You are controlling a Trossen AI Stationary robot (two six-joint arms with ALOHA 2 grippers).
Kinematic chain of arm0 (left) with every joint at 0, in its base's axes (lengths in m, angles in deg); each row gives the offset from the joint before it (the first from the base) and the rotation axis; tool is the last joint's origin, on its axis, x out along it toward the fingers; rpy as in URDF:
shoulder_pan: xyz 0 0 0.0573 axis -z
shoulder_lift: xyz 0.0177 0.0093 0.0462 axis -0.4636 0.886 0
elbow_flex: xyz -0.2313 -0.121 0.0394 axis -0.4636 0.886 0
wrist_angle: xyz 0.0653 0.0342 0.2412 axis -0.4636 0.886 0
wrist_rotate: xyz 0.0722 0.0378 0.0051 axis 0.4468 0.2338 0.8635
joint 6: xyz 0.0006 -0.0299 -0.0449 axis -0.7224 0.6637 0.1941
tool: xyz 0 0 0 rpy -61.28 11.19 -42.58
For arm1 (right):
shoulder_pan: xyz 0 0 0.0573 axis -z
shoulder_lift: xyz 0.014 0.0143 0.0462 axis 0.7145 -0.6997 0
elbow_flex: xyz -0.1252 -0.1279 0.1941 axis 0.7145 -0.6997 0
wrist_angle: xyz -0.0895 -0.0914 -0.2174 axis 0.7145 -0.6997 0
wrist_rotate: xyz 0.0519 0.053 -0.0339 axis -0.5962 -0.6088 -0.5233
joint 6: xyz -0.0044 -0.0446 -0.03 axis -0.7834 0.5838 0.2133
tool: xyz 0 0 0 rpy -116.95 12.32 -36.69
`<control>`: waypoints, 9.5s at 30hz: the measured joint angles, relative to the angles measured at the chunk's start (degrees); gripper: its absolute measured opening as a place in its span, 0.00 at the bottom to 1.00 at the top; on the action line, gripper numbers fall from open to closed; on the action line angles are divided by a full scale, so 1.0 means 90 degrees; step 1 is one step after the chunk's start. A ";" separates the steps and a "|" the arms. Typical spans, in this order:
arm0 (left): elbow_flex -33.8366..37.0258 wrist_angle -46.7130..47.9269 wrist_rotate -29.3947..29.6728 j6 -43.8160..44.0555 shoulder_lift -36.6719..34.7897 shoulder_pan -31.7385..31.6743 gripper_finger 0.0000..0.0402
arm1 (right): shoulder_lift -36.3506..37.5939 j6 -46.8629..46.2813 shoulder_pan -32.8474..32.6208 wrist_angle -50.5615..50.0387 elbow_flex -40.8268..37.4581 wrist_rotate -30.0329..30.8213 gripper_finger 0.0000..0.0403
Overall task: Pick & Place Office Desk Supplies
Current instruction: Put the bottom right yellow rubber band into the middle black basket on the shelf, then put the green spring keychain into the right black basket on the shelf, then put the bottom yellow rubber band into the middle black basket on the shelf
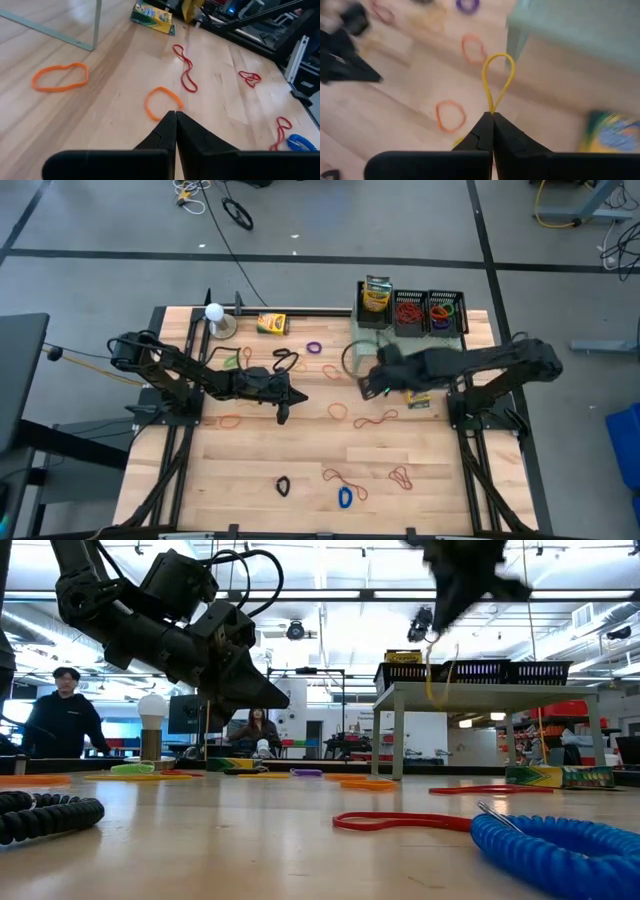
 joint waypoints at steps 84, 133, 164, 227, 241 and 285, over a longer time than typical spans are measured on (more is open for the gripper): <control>-0.2568 1.0653 0.0159 0.0341 -0.1275 -0.4274 0.57 | 0.2873 0.5248 0.0811 0.4568 -0.2859 -0.1092 0.03; -0.1054 0.5571 -0.1649 0.1165 -0.2170 -0.1815 0.04 | 0.2871 0.5260 0.0806 0.4088 -0.2859 -0.1080 0.02; -0.2353 0.0111 -0.3051 0.1003 0.1690 -0.0563 0.05 | 0.0141 0.9714 0.0370 0.5786 -0.2798 -0.2460 0.41; -0.2375 0.3343 -0.1024 -0.0225 0.0299 -0.1031 0.21 | 0.2184 0.6465 0.0401 0.2403 -0.2472 -0.1821 0.04; -0.1882 0.2716 -0.0593 -0.0021 0.0333 -0.0993 0.03 | 0.2872 0.4524 0.2744 -0.1834 -0.0044 0.0951 0.04; -0.1882 0.2906 0.0595 0.0134 0.0216 -0.0617 0.04 | 0.2139 0.4840 0.4241 -0.0746 -0.0049 -0.0185 0.02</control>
